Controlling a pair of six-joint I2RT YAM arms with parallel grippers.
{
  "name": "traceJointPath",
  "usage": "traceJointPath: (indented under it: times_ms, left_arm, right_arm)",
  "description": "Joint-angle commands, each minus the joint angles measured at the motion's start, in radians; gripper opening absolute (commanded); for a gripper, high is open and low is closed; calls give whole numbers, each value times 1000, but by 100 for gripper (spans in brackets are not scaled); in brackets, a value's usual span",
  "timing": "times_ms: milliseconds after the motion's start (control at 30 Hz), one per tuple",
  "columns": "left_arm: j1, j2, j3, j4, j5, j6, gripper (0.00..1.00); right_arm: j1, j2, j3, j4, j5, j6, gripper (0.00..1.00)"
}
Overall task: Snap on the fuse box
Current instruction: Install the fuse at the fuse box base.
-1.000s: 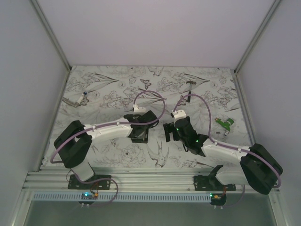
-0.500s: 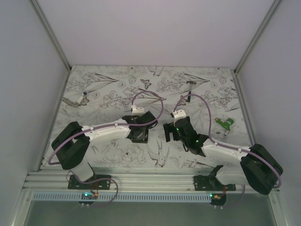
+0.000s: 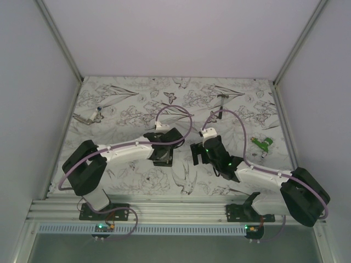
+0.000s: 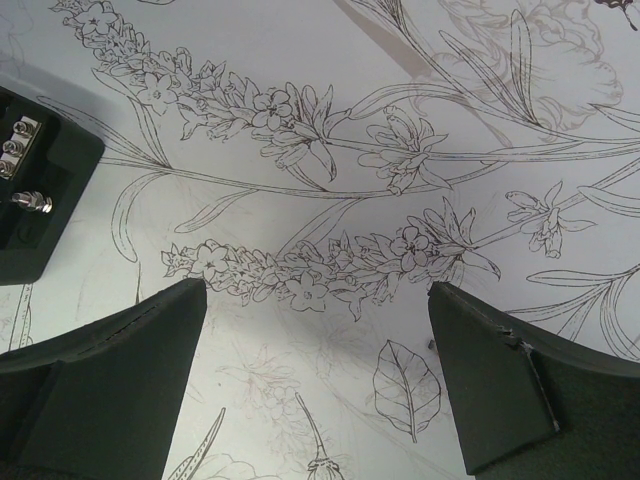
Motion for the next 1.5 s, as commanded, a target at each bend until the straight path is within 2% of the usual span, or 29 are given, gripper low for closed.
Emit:
traceJointPath:
  times_ms: [0,367,567,833,1167,1467]
  left_arm:
    - [16,64,-23,-92,108,31,0]
    - [34,65,10,-80,116,50,0]
    - [32,68,-46,-37,176,-4,0]
    - [29,9,-144,-44,166,-33,0]
    - [54,-42,-151,-96,121,22,0]
    - [81,-32,-144,-106,159,88,0]
  right_arm:
    - [-7,-21,8,38,-3,0,99]
    - [-6,-31,8,37,-5,-2,99]
    - [-7,-34,7,35,-8,-2,99]
    - [-6,-37,10,27,-13,-3,99]
    - [-6,-51,8,24,-12,-4,99]
    - [-7,-44,8,25,-12,-5,99]
